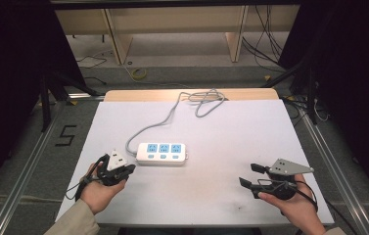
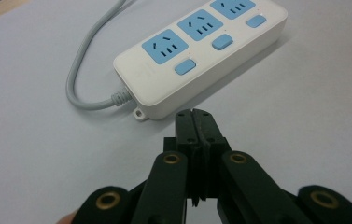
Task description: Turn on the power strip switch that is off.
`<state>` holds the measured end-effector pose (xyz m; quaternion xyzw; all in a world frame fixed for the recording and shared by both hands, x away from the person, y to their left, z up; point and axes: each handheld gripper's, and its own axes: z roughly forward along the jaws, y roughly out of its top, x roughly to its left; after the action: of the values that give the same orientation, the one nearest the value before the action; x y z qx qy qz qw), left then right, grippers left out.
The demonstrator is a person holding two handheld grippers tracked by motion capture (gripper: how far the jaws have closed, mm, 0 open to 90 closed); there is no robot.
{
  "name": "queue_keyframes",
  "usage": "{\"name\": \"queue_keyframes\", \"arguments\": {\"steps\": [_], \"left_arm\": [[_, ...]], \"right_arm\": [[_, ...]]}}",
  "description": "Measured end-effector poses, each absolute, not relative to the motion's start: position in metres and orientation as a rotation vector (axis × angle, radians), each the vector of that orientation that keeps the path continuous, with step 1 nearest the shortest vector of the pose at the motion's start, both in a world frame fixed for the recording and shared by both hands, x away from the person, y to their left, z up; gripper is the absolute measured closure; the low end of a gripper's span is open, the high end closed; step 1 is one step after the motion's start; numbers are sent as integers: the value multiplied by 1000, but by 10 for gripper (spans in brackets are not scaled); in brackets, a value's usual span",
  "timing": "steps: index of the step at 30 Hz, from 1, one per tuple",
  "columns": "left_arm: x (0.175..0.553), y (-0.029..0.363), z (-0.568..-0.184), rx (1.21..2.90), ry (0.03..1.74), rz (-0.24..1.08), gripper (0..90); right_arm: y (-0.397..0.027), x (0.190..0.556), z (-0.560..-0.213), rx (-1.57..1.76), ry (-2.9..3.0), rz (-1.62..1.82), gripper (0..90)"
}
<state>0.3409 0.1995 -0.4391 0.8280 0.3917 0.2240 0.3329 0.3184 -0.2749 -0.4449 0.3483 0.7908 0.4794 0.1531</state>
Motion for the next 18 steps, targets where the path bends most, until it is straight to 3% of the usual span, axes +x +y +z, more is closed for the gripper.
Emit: {"name": "queue_keyframes", "arguments": {"steps": [18], "left_arm": [[355, 190, -436, 2174, 1034, 583, 899]], "right_arm": [[-274, 319, -446, 996, 2272, 1375, 315]]}}
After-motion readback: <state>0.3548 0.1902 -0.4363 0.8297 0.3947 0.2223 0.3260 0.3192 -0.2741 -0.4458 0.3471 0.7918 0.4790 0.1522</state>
